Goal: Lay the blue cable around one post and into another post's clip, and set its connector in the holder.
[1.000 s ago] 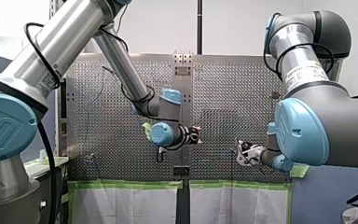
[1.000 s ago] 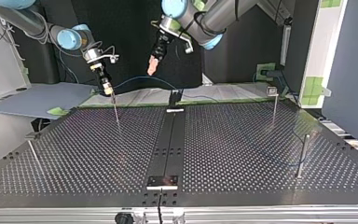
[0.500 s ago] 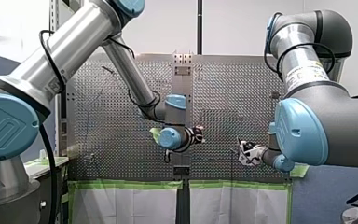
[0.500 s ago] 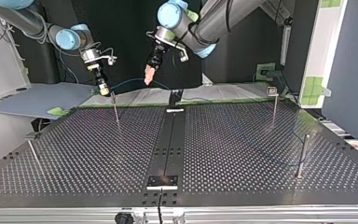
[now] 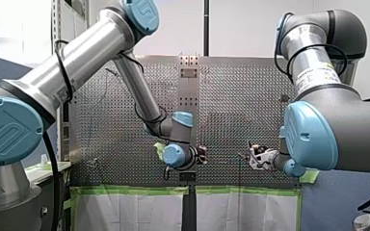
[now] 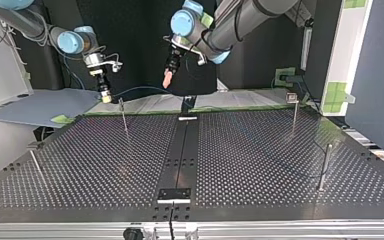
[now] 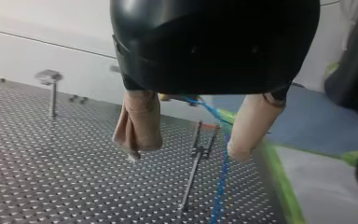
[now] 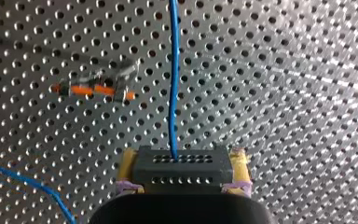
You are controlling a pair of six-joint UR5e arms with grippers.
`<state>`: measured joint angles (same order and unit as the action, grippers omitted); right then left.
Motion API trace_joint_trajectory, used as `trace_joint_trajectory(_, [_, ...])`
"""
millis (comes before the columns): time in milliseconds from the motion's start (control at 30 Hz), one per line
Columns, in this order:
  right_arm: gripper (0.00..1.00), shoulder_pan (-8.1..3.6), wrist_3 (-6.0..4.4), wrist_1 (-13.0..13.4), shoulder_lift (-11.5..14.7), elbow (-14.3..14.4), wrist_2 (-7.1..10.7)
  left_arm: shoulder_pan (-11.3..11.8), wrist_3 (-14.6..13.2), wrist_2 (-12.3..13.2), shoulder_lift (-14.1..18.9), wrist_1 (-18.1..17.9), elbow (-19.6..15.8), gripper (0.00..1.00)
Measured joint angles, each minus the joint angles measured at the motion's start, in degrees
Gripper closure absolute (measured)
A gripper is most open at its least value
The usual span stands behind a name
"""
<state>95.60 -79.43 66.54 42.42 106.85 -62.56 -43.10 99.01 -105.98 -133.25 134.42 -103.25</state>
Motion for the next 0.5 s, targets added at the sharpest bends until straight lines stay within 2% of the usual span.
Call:
trace_joint_trajectory(333, [1.00,-0.64,-0.33,-0.3,0.0,0.0,-0.03,-0.6,0.0,1.4,-0.4,-0.9,0.1,0.00])
trace_joint_trajectory(500, [1.00,-0.66,-0.09,-0.3,0.0,0.0,0.31,-1.2,-0.1,0.9,-0.4,-1.3,0.0,0.00])
